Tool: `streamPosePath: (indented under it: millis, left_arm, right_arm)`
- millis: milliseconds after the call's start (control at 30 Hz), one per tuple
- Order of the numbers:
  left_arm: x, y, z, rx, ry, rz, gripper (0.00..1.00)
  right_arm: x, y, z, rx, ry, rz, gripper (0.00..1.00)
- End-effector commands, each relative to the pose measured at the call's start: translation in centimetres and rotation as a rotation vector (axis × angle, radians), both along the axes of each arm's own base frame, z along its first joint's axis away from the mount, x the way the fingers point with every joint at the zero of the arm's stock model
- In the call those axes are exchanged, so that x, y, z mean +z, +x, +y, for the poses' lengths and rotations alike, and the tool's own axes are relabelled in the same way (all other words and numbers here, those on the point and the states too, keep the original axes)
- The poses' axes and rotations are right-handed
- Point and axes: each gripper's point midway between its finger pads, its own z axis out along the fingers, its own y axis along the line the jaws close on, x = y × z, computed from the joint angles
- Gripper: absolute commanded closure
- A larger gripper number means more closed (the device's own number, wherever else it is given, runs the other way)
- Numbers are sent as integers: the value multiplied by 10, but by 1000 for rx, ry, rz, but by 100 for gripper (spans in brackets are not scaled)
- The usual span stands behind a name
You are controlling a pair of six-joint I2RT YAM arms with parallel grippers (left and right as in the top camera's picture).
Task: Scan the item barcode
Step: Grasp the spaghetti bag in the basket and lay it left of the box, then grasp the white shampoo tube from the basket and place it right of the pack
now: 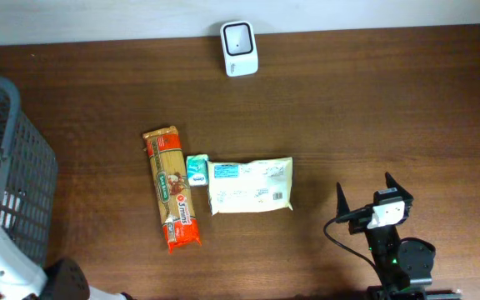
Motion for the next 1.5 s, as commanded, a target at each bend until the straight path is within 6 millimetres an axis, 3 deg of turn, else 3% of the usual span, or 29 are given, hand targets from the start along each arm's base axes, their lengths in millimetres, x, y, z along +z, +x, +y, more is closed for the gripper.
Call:
streamPosePath:
  millis: [0,67,167,300,367,433,533,667,800,900,933,967,1067,1167,1233,1333,1400,1467]
  left_arm:
    - [-43,-27,40,132,-62,131,1]
    - [-92,-47,67,181,-127,265,1]
    - [-137,-69,82,149,-187,390,0]
    - [-185,-74,91,-50,-249,460,0]
    - [-224,-91,95,-204,-247,596,4]
    - [-250,-101,98,-222,-266,617,4]
    - [-282,-108,99,-313,-255,674,8]
    - [-317,-99,95,-371,-315,663,11]
    - [-345,-102,92,-384,-384,702,16]
    - [-365,-105,87,-395,-437,727,27]
    - [-370,-107,85,-399,-450,732,35]
    - [-372,-107,86,-399,-452,733,50]
    - [-372,-105,87,-384,-446,723,100]
    - [-370,-101,89,-334,-447,700,100]
    - [-345,-83,89,-340,-407,684,100]
    - [-274,-39,98,-324,-269,586,100]
    - [-182,5,101,-354,-66,454,100]
    - [-103,28,96,-357,112,330,100]
  right_arm:
    - [-3,0,1,5,11,5,1]
    - [-3,0,1,5,11,5,1]
    - [-2,0,1,5,11,5,1]
    - [-2,0,1,5,11,5,1]
    - [-3,0,1,5,11,5,1]
    - [-3,0,1,5,11,5,2]
    - [-3,0,1,5,11,5,1]
    - [-3,0,1,5,11,5,1]
    - [-2,0,1,4,11,5,1]
    - [-3,0,1,5,11,5,1]
    - [-3,0,1,5,11,5,1]
    - [-3,0,1,5,11,5,1]
    - [-3,0,1,5,11,5,1]
    - [-2,0,1,5,11,5,1]
    - [-3,0,1,5,11,5,1]
    - [-3,0,1,5,11,5,1]
    - [-3,0,1,4,11,5,1]
    - [-3,0,1,5,11,5,1]
